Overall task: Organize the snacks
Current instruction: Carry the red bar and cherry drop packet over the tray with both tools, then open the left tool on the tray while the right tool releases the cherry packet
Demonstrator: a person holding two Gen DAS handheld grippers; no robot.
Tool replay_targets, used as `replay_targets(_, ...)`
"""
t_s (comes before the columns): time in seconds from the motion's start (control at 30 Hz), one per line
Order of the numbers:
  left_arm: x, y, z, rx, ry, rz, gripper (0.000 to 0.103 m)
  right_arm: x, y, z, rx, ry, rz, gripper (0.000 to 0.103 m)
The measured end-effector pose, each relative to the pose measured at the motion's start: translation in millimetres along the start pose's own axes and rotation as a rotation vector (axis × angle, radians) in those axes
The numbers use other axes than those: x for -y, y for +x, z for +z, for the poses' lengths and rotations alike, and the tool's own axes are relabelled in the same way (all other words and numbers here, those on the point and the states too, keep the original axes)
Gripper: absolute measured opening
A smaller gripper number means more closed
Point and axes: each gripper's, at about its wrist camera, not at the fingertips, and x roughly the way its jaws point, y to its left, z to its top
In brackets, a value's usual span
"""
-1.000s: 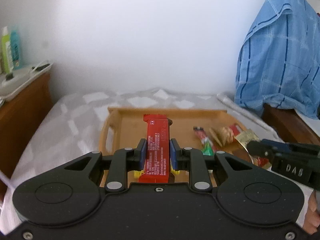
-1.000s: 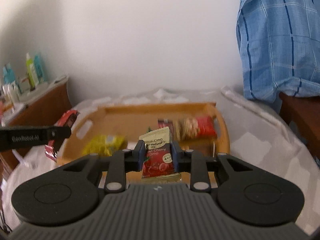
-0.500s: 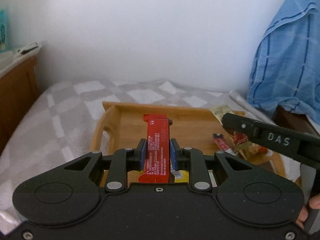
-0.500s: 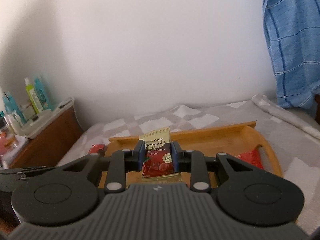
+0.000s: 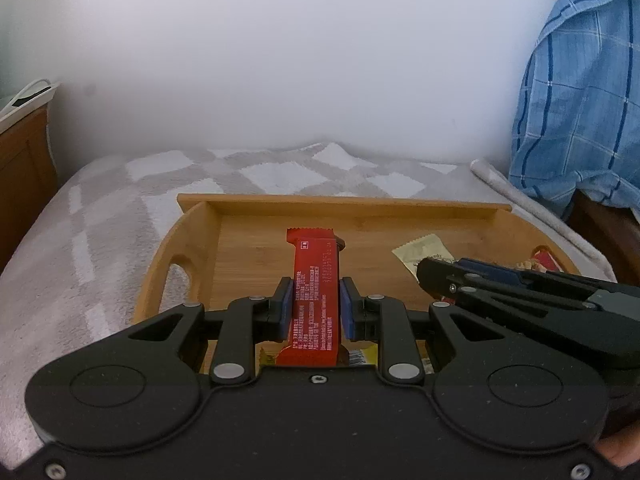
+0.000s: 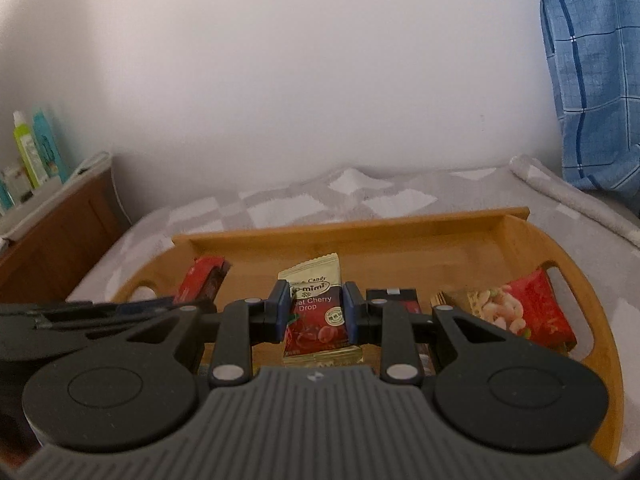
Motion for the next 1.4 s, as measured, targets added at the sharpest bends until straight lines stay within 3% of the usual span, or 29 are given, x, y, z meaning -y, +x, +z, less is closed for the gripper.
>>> replay_targets(0.77, 7, 12, -7, -0.04, 0.019, 0.017, 0.023, 14, 11, -9, -0.067, 0.07, -0.045, 0.033)
replay_targets(1.27, 11, 9, -7, -0.046, 0.03, 0.038, 0.023, 17, 6, -8, -0.047, 0.075, -0.045, 0.038)
replay_targets(1.4, 15, -2, -6, -0.029, 0.045, 0.038, 0.032, 16, -6, -7, -0.011, 0.052, -0.047, 0.04)
